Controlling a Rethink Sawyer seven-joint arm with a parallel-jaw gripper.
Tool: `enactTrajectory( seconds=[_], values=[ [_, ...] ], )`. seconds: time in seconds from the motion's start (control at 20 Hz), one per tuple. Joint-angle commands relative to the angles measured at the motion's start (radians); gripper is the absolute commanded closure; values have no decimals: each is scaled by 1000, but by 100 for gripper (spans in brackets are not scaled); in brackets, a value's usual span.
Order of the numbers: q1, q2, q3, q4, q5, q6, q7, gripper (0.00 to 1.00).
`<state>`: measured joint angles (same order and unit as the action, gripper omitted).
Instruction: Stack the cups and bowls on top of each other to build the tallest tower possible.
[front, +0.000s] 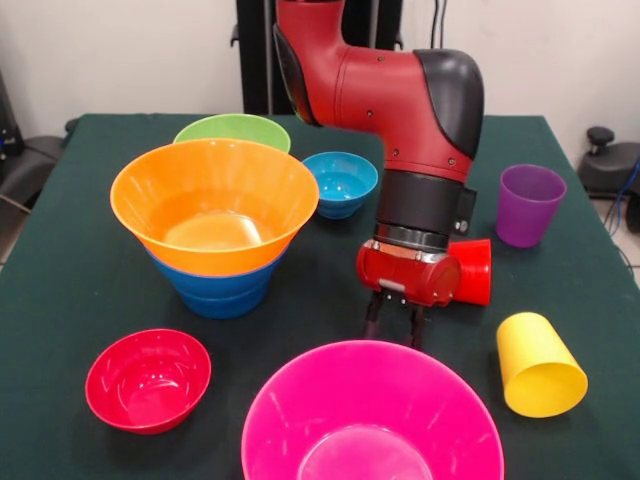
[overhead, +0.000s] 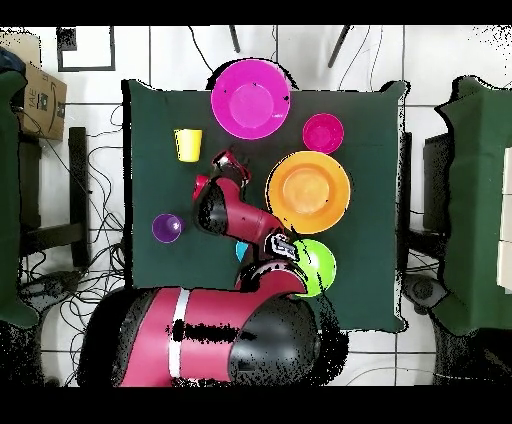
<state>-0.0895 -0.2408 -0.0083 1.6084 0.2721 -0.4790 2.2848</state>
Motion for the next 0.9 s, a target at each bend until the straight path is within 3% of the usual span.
enactTrajectory(
  seconds=[0.05,0.15,0.25,0.45,0.65,0.9],
  values=[
    [-1,76,129,-75,-1,51,155,0],
    [-9,56,129,-68,-49,83,120,0],
    [10,16,85,-62,-96,171,20,0],
    [68,-82,34,-30,-139,441,-111,0],
    [117,-140,19,-28,-184,686,-152,0],
    [157,-197,19,-36,-260,901,-174,0]
  ],
)
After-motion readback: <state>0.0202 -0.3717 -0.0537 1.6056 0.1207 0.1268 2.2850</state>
